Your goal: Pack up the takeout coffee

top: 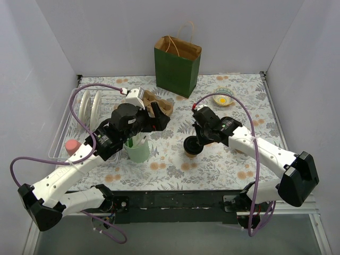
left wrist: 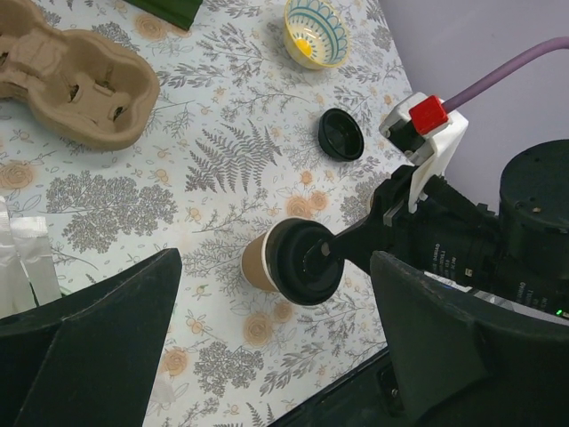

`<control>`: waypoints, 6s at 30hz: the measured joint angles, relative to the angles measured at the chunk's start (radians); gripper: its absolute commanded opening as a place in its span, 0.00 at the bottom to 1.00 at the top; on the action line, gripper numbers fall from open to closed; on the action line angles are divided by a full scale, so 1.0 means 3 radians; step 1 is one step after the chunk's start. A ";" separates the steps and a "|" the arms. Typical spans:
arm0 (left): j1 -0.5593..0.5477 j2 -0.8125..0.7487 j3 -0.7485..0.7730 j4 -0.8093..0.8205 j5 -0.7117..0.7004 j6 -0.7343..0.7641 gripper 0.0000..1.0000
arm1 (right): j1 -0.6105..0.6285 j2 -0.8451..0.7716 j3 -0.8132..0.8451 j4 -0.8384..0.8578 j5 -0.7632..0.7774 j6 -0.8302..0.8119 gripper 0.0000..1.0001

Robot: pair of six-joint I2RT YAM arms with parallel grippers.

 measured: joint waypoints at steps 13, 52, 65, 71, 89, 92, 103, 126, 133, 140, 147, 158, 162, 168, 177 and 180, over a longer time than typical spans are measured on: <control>0.0000 -0.0034 -0.0024 -0.0004 0.0001 0.0014 0.89 | 0.0001 0.0225 0.0195 -0.0112 0.0001 -0.0015 0.01; -0.0092 0.1457 0.0242 0.0034 0.0912 0.0237 0.50 | -0.0790 -0.0532 -0.0732 0.0961 -0.1387 -0.0331 0.55; -0.0151 0.1951 0.0037 0.0524 0.1102 0.0009 0.40 | -0.1049 -0.0535 -0.1129 0.1470 -0.1937 -0.0448 0.33; -0.0154 0.2009 -0.0024 0.0778 0.1129 -0.0086 0.38 | -0.1130 -0.0661 -0.1385 0.1874 -0.1966 -0.0445 0.26; -0.0175 0.2084 -0.0206 0.1261 0.1097 -0.0309 0.37 | -0.1284 -0.0876 -0.1968 0.2664 -0.1925 -0.0198 0.25; -0.0181 0.2085 -0.0239 0.1335 0.1096 -0.0343 0.37 | -0.1284 -0.0959 -0.1985 0.2642 -0.1907 -0.0186 0.31; -0.0221 0.2084 -0.0278 0.1381 0.1086 -0.0378 0.42 | -0.1288 -0.0994 -0.1639 0.1883 -0.1871 -0.0200 0.38; -0.0217 0.2310 0.1427 -0.0277 0.0456 0.0097 0.79 | -0.1272 -0.0832 -0.1324 0.1397 -0.1790 -0.0346 0.01; -0.0212 0.1848 0.1466 -0.0530 0.0168 0.0189 0.91 | -0.1265 -0.0805 -0.1142 0.1199 -0.1584 -0.0367 0.01; -0.0197 0.1038 0.1216 -0.0572 0.0027 0.0276 0.98 | -0.1256 -0.0600 -0.0619 0.0835 -0.0849 -0.0484 0.01; -0.0195 0.0615 0.0848 -0.0619 -0.0161 0.0319 0.98 | -0.1316 -0.0516 -0.0612 0.0479 -0.0240 -0.0537 0.01; -0.0195 0.0524 0.0678 -0.0710 -0.0318 0.0360 0.98 | -0.1450 -0.0526 -0.0687 0.0430 0.0191 -0.0507 0.24; -0.0195 0.0514 0.0641 -0.0755 -0.0338 0.0361 0.98 | -0.1472 -0.0526 -0.0687 0.0420 0.0193 -0.0486 0.39; -0.0195 0.0511 0.0724 -0.0898 -0.0467 0.0420 0.98 | -0.1475 -0.0528 -0.0436 0.0253 0.0051 -0.0460 0.48; -0.0193 0.0450 0.0969 -0.1031 -0.0590 0.0512 0.98 | -0.1471 -0.0356 0.0346 0.0889 -0.0445 -0.0511 0.53; -0.0193 0.0388 0.0969 -0.1063 -0.0589 0.0505 0.98 | -0.1472 -0.0051 0.0668 0.1184 -0.0497 -0.0334 0.52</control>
